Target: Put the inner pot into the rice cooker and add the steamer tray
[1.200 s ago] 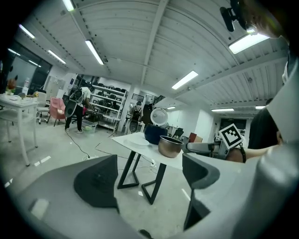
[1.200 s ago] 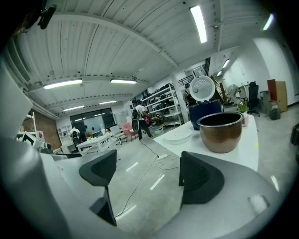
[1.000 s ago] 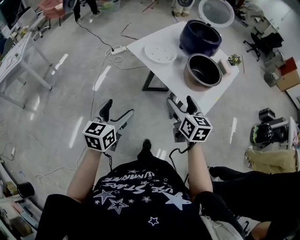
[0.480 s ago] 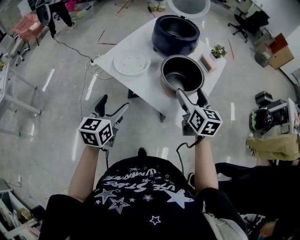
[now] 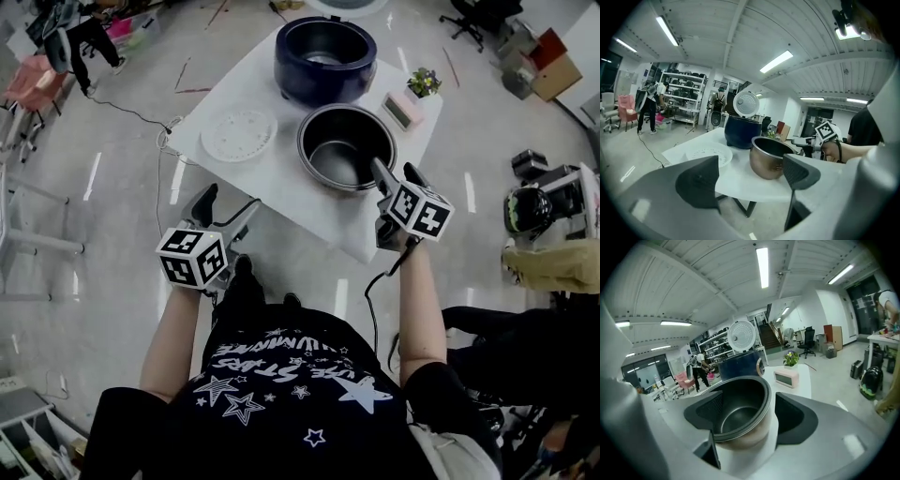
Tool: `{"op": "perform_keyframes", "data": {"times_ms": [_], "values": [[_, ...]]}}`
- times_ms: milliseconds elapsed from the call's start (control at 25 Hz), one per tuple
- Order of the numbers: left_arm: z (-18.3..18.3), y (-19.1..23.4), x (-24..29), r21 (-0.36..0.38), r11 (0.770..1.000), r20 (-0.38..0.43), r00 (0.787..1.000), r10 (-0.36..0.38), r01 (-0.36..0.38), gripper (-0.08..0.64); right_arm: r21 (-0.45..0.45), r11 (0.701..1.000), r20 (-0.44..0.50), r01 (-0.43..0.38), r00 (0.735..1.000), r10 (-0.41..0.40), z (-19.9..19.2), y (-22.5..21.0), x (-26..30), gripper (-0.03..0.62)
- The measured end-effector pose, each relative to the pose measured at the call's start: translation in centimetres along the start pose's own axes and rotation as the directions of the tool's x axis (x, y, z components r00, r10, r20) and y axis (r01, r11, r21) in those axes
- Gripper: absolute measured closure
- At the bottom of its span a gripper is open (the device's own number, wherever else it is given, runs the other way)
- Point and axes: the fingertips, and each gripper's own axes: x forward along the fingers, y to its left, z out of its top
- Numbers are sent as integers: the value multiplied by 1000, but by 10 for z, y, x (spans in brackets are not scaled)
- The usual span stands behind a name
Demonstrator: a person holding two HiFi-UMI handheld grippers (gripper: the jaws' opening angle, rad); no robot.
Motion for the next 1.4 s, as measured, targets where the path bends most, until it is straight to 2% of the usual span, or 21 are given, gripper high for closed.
{"op": "perform_keyframes", "data": {"times_ms": [320, 560, 760, 840, 920, 1040, 1240, 1400], "values": [[10, 13, 56, 28, 995, -72, 993, -89, 91, 137, 20, 992, -104, 123, 987, -120, -1, -26, 44, 247], [22, 24, 106, 25, 979, -134, 971, -198, 203, 137, 36, 980, -197, 194, 963, -184, -14, -35, 62, 307], [35, 33, 144, -12, 956, -174, 941, -291, 294, 137, 44, 963, -289, 267, 926, -244, -25, -41, 66, 467], [40, 34, 159, -29, 947, -185, 929, -320, 320, 145, 25, 955, -308, 296, 911, -274, -27, -43, 63, 486], [45, 32, 173, -29, 934, -200, 914, -354, 355, 154, 12, 947, -329, 321, 896, -300, -29, -44, 61, 494], [49, 24, 191, -17, 909, -241, 880, -408, 417, 160, 48, 934, -339, 355, 885, -319, -30, -45, 60, 509], [43, 3, 212, -74, 851, -320, 796, -514, 520, 176, 53, 918, -334, 393, 873, -354, -28, -43, 55, 512], [32, -4, 224, -77, 849, -383, 771, -509, 523, 176, 51, 904, -322, 424, 864, -387, -28, -39, 47, 512]]}}
